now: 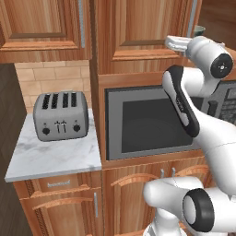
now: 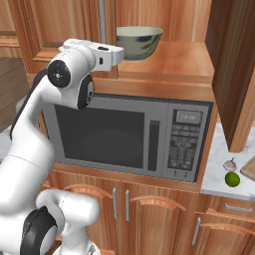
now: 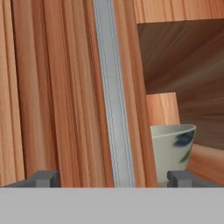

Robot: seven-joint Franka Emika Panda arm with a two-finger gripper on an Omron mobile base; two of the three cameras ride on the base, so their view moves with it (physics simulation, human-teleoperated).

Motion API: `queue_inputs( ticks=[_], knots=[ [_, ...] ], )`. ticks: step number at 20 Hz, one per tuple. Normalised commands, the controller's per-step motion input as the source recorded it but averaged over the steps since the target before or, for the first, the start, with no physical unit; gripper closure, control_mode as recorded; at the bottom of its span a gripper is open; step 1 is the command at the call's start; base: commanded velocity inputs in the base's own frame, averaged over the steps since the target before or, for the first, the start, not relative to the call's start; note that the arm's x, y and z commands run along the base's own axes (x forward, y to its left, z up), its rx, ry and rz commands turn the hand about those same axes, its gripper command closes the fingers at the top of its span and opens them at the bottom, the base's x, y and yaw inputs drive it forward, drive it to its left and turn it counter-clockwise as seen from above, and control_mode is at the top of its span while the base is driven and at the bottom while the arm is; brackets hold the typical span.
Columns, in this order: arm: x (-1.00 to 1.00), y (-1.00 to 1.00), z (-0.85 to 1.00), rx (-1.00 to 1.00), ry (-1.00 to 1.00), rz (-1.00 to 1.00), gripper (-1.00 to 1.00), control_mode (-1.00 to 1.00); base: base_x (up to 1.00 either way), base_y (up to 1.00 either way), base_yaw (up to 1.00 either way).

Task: Open the cabinet. Place the bowl and condiment on the counter. Then place the lime and garlic on the cutting board.

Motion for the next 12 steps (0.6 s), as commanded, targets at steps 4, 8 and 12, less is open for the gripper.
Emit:
queue_inputs(
  ticks=[4,8,12],
  knots=[
    [0.29,0.0,-0.23,0.0,0.0,0.17,-1.0,-1.0,0.0,0.0,0.0],
    [0.12,-0.18,-0.33,0.0,-0.02,0.21,-1.0,-1.0,0.0,0.0,0.0],
    [0.02,-0.25,-0.27,0.0,-0.03,0.18,-1.0,-1.0,0.0,0.0,0.0]
  ],
)
